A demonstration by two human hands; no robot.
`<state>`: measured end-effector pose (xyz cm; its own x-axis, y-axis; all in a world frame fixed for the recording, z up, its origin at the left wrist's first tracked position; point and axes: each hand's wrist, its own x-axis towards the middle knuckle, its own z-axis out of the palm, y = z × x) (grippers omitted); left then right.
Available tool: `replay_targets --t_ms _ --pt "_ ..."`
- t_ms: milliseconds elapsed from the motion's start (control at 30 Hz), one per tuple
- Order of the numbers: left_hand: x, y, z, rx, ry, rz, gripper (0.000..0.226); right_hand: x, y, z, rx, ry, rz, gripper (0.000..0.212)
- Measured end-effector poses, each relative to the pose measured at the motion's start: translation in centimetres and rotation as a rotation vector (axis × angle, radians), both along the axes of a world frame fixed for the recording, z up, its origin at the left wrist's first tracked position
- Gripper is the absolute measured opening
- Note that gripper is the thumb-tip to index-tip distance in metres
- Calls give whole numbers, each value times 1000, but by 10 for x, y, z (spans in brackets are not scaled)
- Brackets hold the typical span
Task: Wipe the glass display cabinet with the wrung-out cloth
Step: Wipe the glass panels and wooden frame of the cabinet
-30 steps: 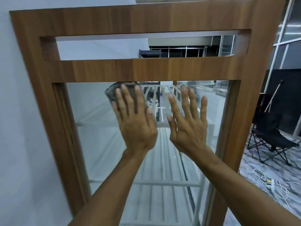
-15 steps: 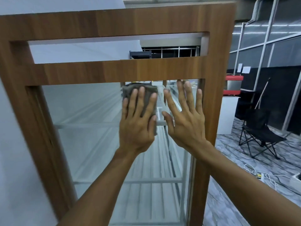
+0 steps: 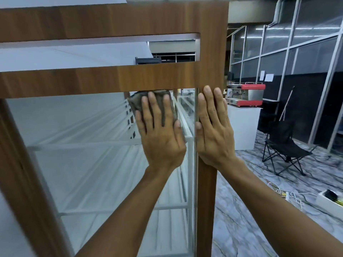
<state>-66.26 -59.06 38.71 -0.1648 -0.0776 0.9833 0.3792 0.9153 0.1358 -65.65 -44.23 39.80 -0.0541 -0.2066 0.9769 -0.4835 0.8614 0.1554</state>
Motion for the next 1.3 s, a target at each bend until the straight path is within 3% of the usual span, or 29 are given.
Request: replay_targets --t_ms 200,367,567,733,900,967,1067,1233,1300 --pt "0 -1 -17 -377 -2 -82 56 0 0 -5 -40 9 54 54" --pt "1 17 1 -139 -7 -22 57 0 -1 -8 -58 -25 98 53" --pt "-2 -4 -37 -396 14 -33 54 3 4 -13 -40 -55 106 53" --pt "2 24 0 -134 -4 -13 57 3 2 -15 -52 -57 95 52" --pt "-2 -8 -41 -438 19 -17 57 5 7 -19 -19 -49 59 53" --pt "-5 -28 -44 -378 12 11 57 6 3 -21 -39 -44 43 52" --pt "0 -7 -9 -118 -12 3 57 5 -5 -23 -87 -30 18 52" --pt "-3 1 -9 -389 32 -65 57 9 -1 -22 -69 -39 -19 51" --pt "-7 -23 -10 -293 40 -28 58 12 -7 -22 -89 -55 -22 52"
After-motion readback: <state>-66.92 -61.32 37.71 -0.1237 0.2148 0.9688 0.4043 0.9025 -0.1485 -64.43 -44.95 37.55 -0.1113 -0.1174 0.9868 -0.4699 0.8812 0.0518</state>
